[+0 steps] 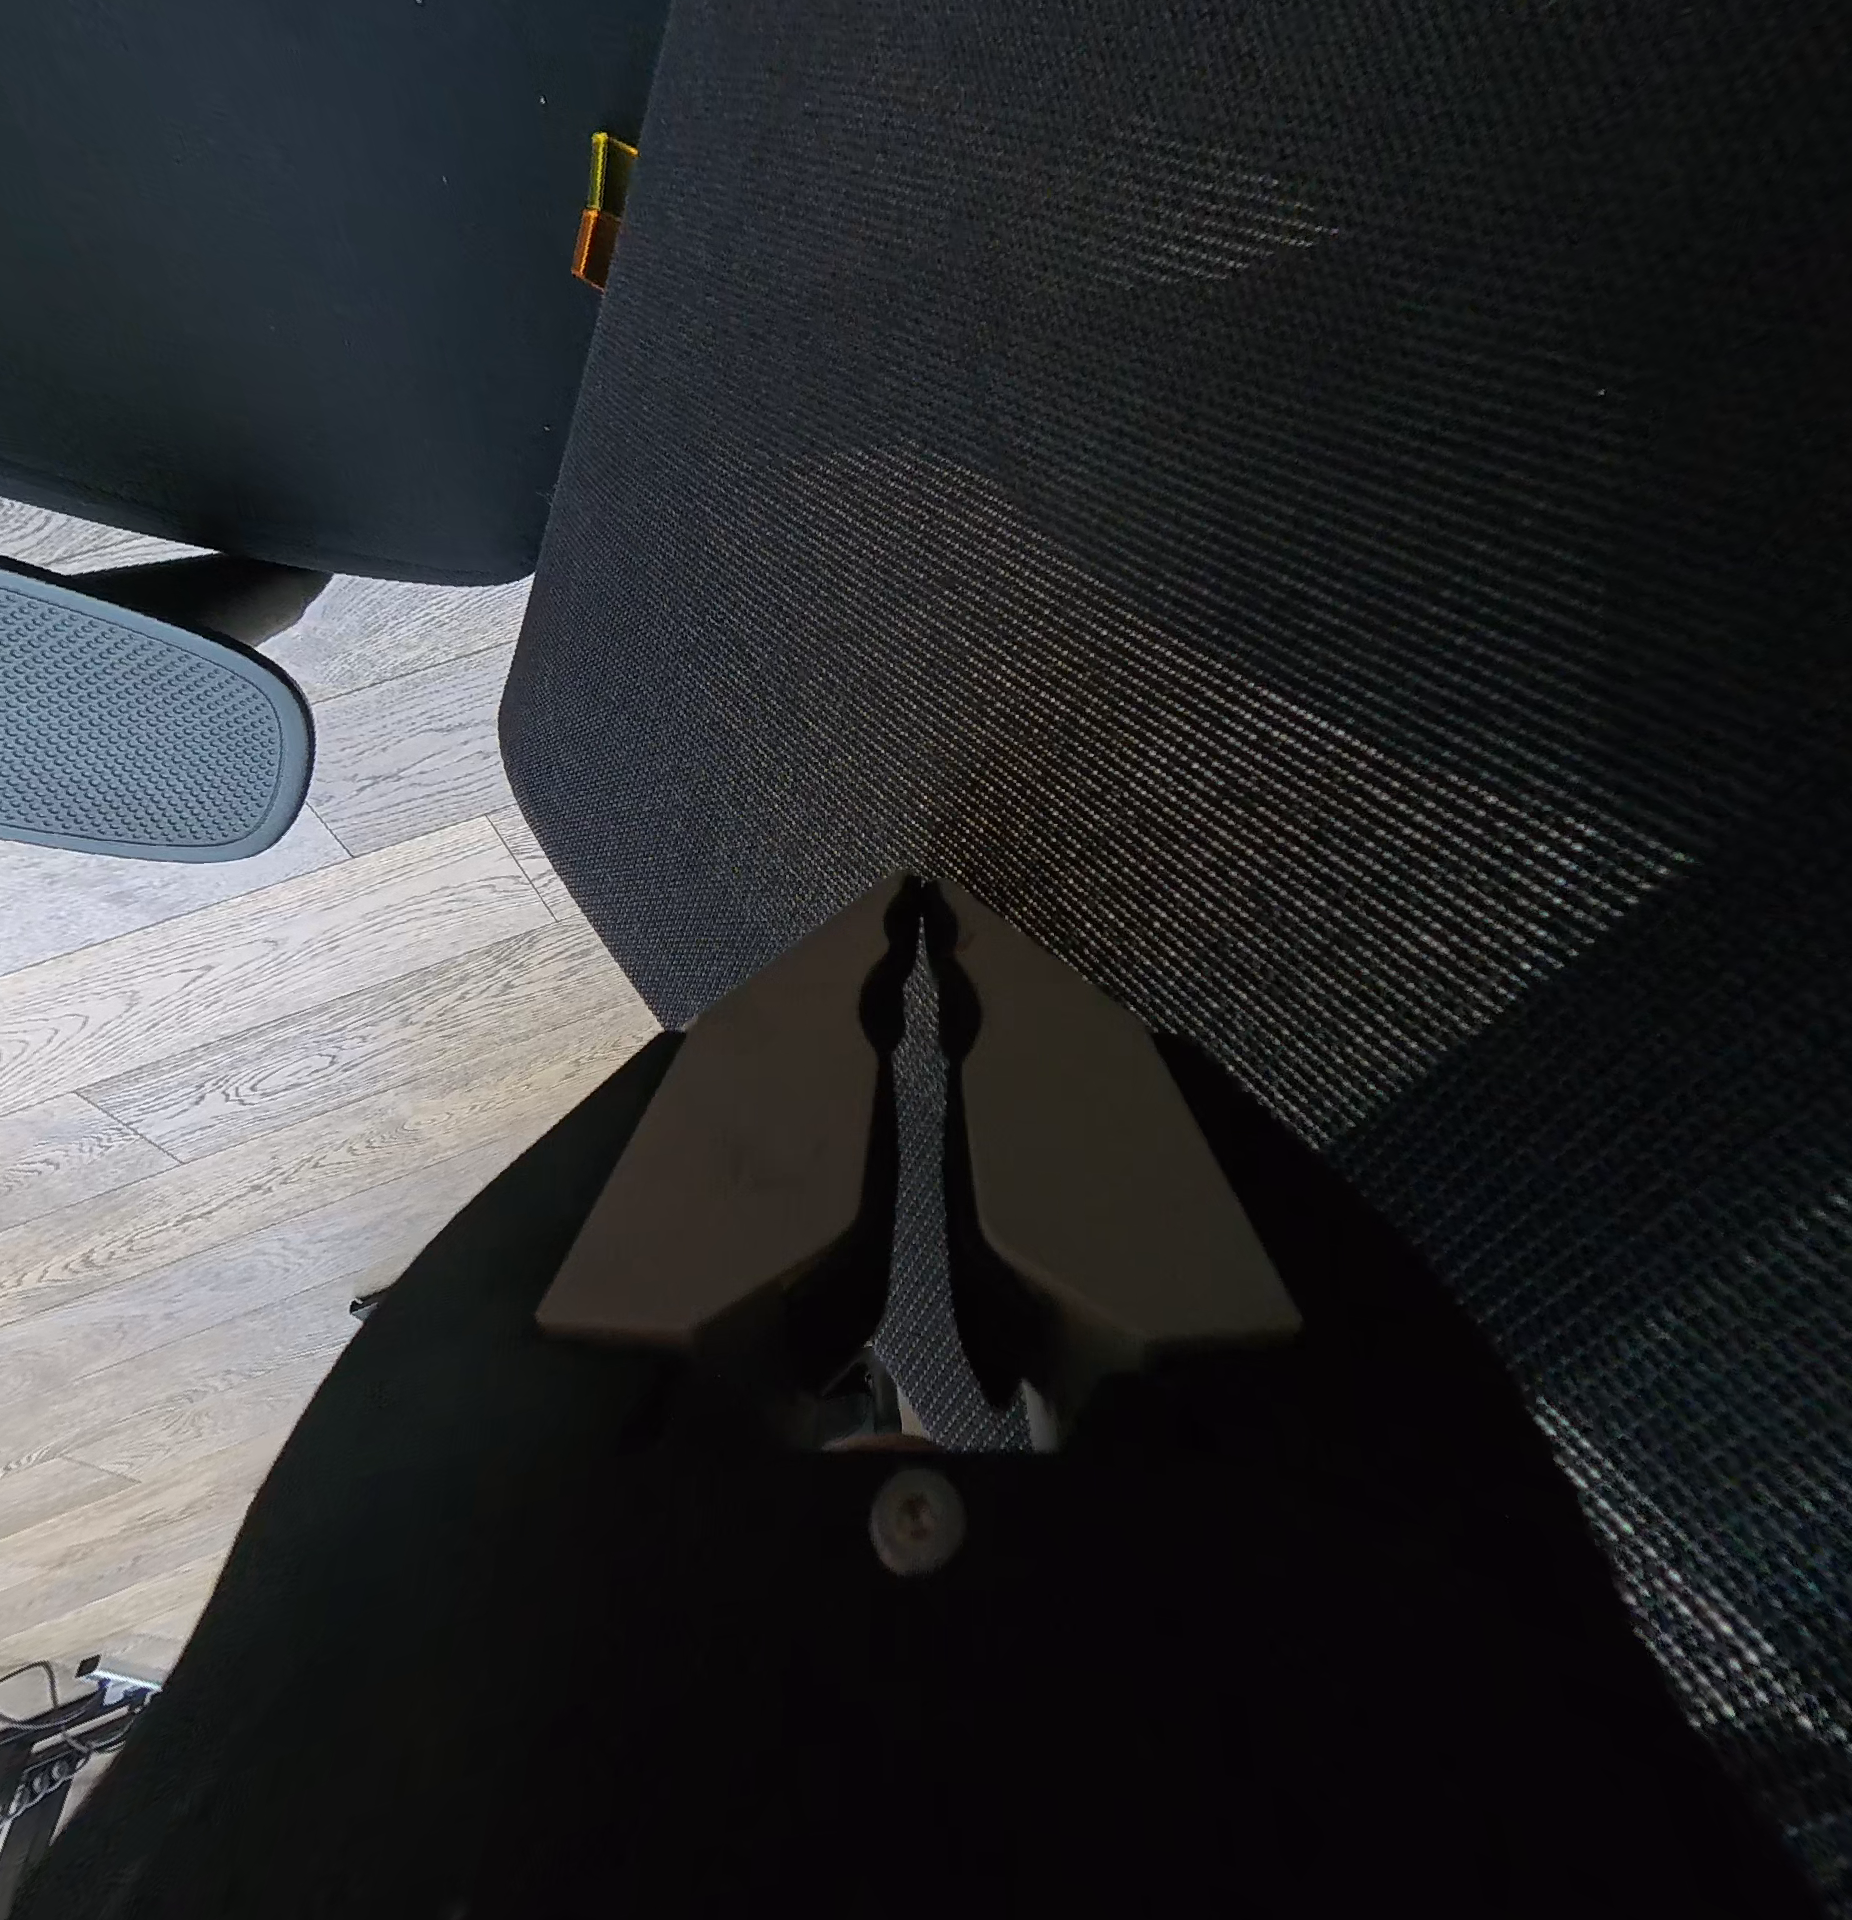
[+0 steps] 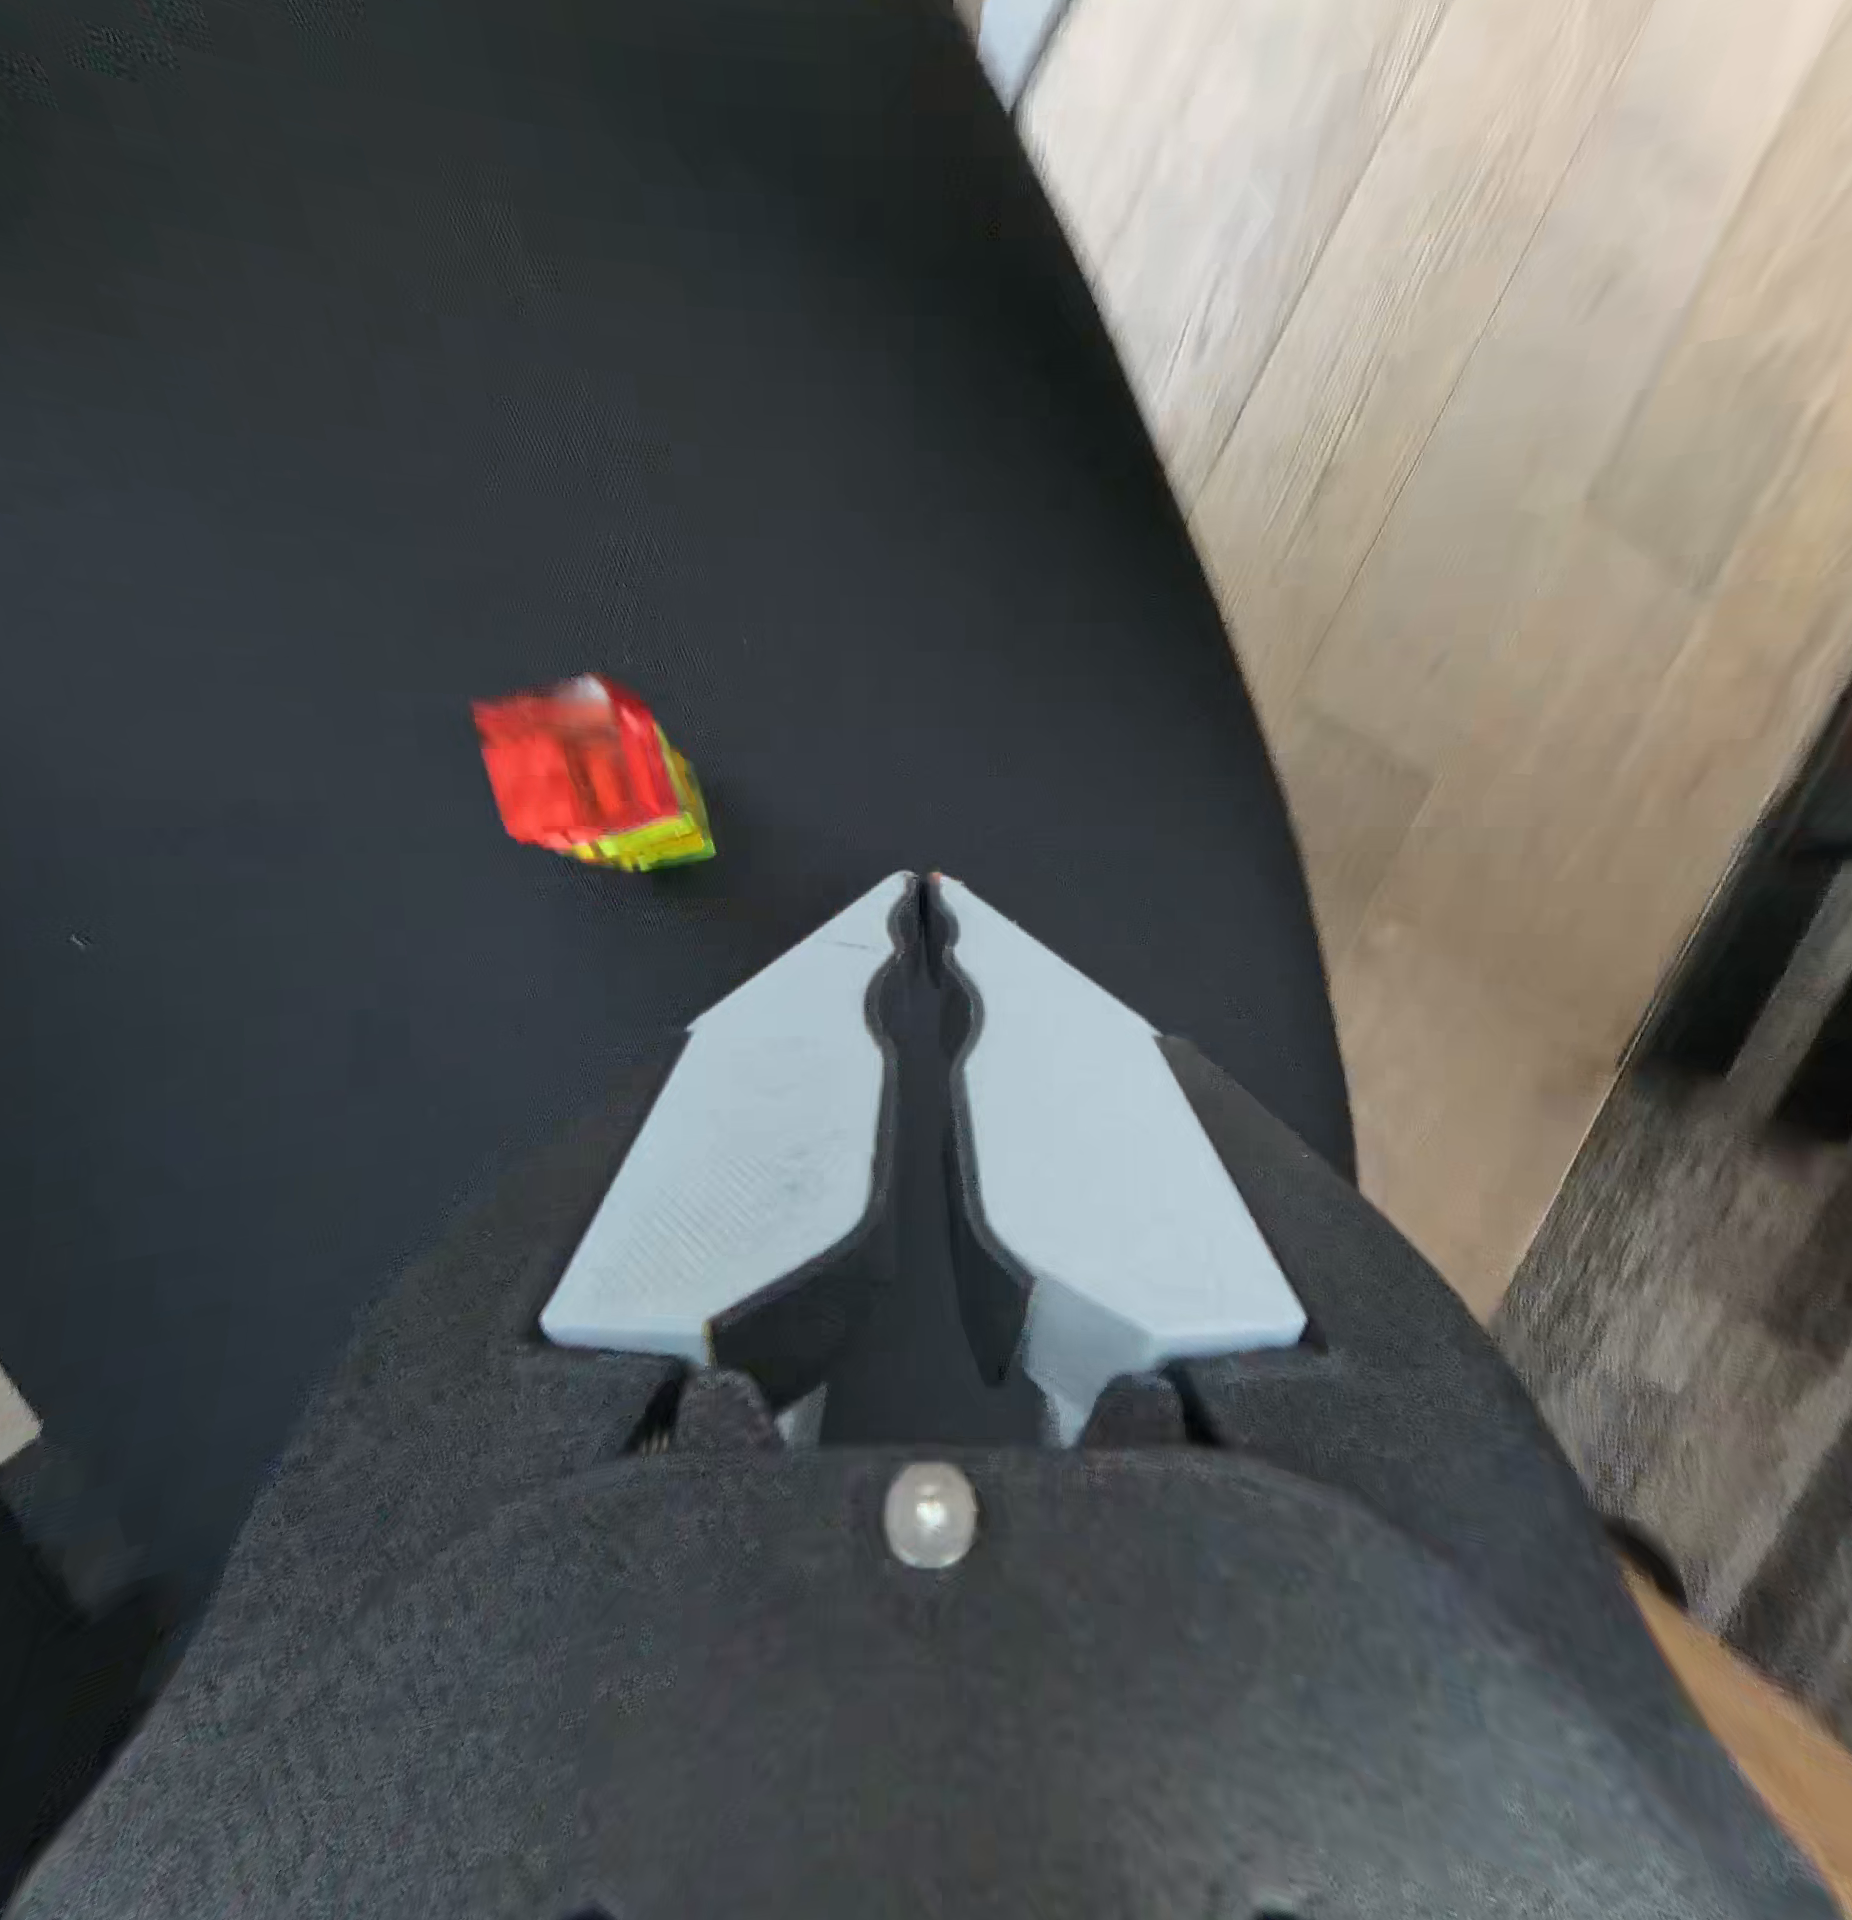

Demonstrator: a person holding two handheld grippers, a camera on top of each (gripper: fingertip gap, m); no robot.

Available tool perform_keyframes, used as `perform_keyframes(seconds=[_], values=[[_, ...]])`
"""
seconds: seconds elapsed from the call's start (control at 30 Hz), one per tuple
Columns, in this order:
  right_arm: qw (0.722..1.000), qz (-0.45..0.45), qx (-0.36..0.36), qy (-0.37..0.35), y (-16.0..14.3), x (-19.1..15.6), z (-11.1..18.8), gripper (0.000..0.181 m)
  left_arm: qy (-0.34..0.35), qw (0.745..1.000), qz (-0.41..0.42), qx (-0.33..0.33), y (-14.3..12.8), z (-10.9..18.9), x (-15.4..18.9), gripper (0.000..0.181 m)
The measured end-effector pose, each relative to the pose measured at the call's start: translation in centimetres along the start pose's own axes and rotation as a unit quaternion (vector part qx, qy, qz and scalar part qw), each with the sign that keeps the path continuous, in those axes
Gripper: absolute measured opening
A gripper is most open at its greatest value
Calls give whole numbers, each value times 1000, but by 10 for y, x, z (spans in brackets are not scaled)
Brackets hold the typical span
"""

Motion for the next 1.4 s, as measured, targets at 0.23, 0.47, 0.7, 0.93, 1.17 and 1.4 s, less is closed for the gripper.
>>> perform_keyframes(seconds=[0.23,0.47,0.7,0.93,1.17,1.4], values=[[994,-14,-110,17,-16,3,-39,0,-2,1000,2,-3,0,-1,0,0],[989,-49,-135,32,-14,-14,-52,0,-2,1000,4,-1,0,0,0,0],[991,-61,-113,23,-3,-21,-62,0,-2,1000,4,-2,0,-1,0,0],[991,-46,-114,52,4,-35,-74,0,-2,1000,4,-2,0,-1,0,0],[992,-40,-111,51,8,-48,-75,0,-2,1000,3,-3,0,-1,0,0],[992,-70,-103,25,0,-34,-62,0,-2,1000,3,-2,0,-1,0,0]])
Point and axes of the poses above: each gripper's, where its closed fingertips meet, z back along the fingers, y out of its top, x = y × z across the jaws, the point moved 8 cm from there along z, back along the fingers, and after that the axes turned 13 degrees about z, right-handed, at the moved point
